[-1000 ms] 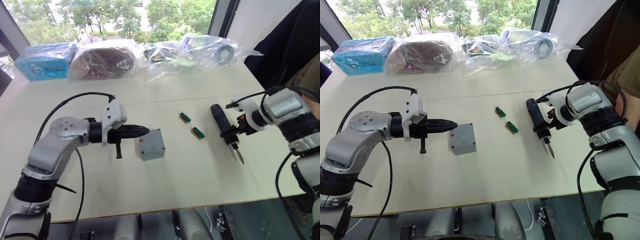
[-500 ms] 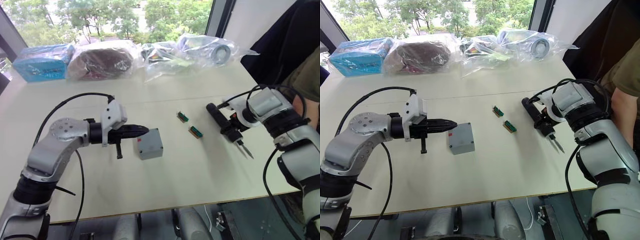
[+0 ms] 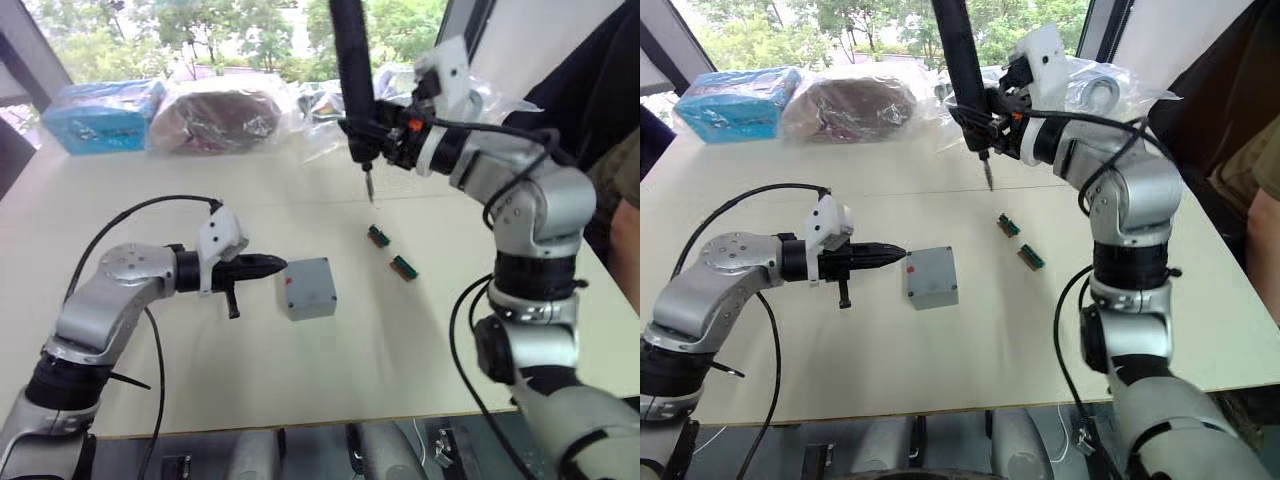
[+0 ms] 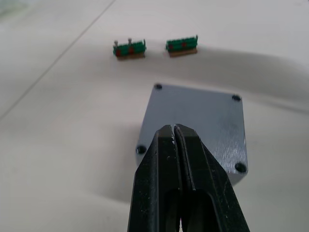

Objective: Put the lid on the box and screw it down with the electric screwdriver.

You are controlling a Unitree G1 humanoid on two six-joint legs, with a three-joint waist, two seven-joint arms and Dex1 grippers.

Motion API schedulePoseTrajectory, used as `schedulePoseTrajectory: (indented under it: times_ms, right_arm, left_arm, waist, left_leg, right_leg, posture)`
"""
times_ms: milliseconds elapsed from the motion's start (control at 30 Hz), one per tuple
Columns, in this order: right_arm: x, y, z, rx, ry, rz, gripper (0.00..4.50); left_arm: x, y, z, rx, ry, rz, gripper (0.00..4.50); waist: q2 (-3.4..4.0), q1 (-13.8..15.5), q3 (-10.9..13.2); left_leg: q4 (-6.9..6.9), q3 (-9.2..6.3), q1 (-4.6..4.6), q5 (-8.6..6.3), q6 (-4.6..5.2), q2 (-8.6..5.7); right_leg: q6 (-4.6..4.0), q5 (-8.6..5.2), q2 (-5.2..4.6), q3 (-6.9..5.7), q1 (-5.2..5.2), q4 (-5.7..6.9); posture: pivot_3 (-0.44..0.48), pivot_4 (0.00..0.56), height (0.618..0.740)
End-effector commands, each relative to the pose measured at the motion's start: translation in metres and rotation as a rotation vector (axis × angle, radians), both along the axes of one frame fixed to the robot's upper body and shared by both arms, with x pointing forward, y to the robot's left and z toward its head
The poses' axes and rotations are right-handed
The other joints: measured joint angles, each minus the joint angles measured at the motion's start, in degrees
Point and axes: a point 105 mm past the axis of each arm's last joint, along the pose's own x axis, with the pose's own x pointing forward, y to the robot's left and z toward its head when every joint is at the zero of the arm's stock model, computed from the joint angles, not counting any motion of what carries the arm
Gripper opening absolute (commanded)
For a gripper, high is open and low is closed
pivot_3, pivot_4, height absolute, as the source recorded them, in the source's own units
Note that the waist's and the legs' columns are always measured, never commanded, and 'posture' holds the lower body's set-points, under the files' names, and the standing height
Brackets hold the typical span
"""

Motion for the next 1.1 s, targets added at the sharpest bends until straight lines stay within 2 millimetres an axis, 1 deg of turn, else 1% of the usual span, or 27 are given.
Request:
schedulePoseTrajectory:
  times_ms: [33,67,100,133,200,267,400,567,867,1100]
  right_arm:
    - [-0.023,-0.001,0.022,0.124,-0.166,-0.005,1.89]
    - [-0.030,0.008,0.010,0.129,-0.155,0.030,1.89]
    - [-0.035,0.015,0.002,0.136,-0.150,0.058,1.89]
    - [-0.038,0.019,-0.003,0.142,-0.146,0.076,1.89]
    - [-0.047,0.029,-0.019,0.146,-0.135,0.125,1.89]
    - [-0.052,0.035,-0.034,0.149,-0.122,0.151,1.89]
    - [-0.054,0.041,-0.049,0.147,-0.113,0.153,1.89]
    - [-0.051,0.043,-0.058,0.141,-0.122,0.124,1.89]
    - [-0.038,0.045,-0.069,0.132,-0.146,0.060,1.89]
    - [-0.031,0.043,-0.079,0.116,-0.146,0.035,1.89]
  left_arm:
    - [-0.001,-0.007,0.002,0.013,-0.031,-0.037,0.00]
    - [0.000,-0.008,-0.003,0.015,-0.021,-0.034,0.00]
    - [0.001,-0.008,-0.006,0.015,-0.014,-0.032,0.00]
    - [0.002,-0.009,-0.008,0.016,-0.010,-0.030,0.00]
    - [0.003,-0.011,-0.012,0.009,0.003,-0.032,0.00]
    - [0.005,-0.015,-0.016,0.009,0.011,-0.035,0.00]
    - [0.008,-0.018,-0.019,0.009,0.019,-0.036,0.00]
    - [0.009,-0.018,-0.022,0.018,0.026,-0.034,0.00]
    - [0.009,-0.014,-0.027,0.038,0.036,-0.032,0.00]
    - [0.009,-0.013,-0.028,0.045,0.033,-0.034,0.00]
  waist:
    - [0.00,-0.12,0.00]
    - [0.00,-0.21,0.00]
    - [-0.01,-0.21,-0.01]
    - [-0.02,-0.24,-0.01]
    - [0.00,-0.46,-0.01]
    - [0.00,-0.71,-0.01]
    - [0.00,-0.59,-0.01]
    - [-0.01,-0.55,-0.01]
    - [-0.01,-0.56,-0.01]
    - [-0.01,-0.54,-0.01]
  left_leg:
    - [0.01,0.01,-0.02,0.00,0.00,-0.01]
    - [0.02,0.02,-0.02,0.00,-0.01,-0.02]
    - [0.02,0.02,-0.02,0.01,-0.02,-0.02]
    - [0.02,-0.01,-0.01,0.02,-0.02,-0.01]
    - [0.01,-0.04,0.03,0.02,-0.02,0.02]
    - [-0.01,-0.04,0.09,0.02,-0.02,0.04]
    - [0.00,-0.04,0.17,0.03,-0.04,0.04]
    - [0.01,-0.04,0.52,0.08,-0.13,0.04]
    - [0.01,-0.04,0.54,0.09,-0.13,0.04]
    - [0.01,-0.04,0.54,0.09,-0.13,0.04]
  right_leg:
    - [0.02,0.02,-0.01,0.01,0.00,-0.01]
    - [0.03,0.02,-0.02,0.02,-0.01,0.00]
    - [0.03,0.03,-0.02,0.02,-0.04,0.01]
    - [0.03,0.03,0.00,0.01,-0.04,0.02]
    - [0.03,0.03,0.06,0.00,-0.06,0.13]
    - [0.03,0.03,0.11,0.02,-0.08,0.20]
    - [0.02,0.03,0.14,0.04,-0.07,0.30]
    - [-0.02,0.03,0.14,0.06,0.28,0.27]
    - [-0.02,0.03,0.14,0.07,0.28,0.27]
    - [-0.02,0.03,0.14,0.07,0.29,0.27]
  posture:
    - [0.000,0.150,0.740]
    - [0.000,0.150,0.740]
    - [0.000,0.150,0.740]
    - [0.000,0.150,0.740]
    - [0.000,0.150,0.740]
    - [0.000,0.150,0.740]
    - [0.000,0.150,0.740]
    - [0.000,0.150,0.740]
    - [0.000,0.150,0.740]
    - [0.000,0.150,0.740]
